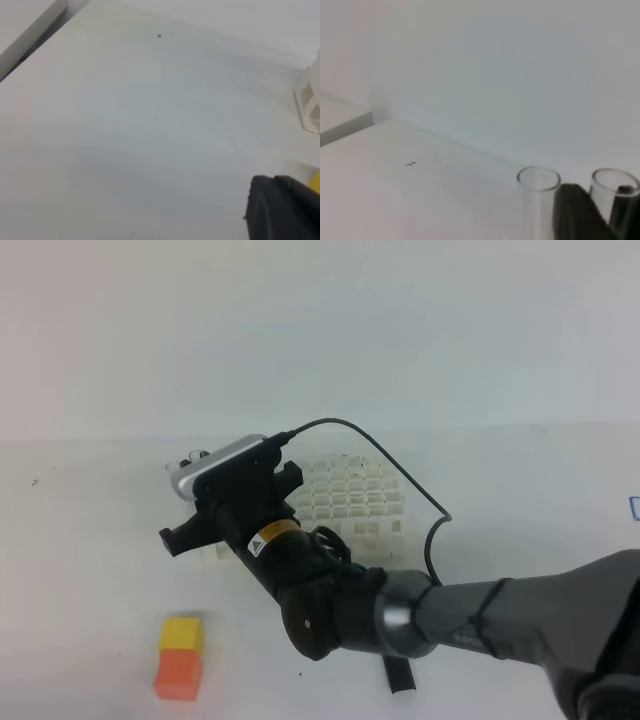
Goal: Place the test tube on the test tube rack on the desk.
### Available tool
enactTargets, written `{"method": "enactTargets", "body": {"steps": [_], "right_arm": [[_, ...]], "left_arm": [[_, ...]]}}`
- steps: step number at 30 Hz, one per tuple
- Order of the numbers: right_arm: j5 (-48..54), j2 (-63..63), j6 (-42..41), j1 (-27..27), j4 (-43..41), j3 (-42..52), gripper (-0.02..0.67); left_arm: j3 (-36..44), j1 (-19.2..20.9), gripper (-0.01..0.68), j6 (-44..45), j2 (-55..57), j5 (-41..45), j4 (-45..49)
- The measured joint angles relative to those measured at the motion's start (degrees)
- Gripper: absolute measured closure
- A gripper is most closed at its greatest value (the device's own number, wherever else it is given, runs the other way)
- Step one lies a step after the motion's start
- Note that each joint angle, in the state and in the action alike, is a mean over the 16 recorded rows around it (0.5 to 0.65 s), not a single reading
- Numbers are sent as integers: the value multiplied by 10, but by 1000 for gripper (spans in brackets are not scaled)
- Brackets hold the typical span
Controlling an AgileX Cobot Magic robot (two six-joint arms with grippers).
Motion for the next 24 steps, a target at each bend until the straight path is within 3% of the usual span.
{"method": "enactTargets", "body": {"steps": [13, 24], "right_arm": [[-4, 10, -9, 5, 16, -3, 504], [18, -1, -26, 7, 24, -2, 351]], "left_arm": [[-1, 0, 674, -3, 0, 0, 0], [1, 0, 674, -3, 0, -1, 0]]}}
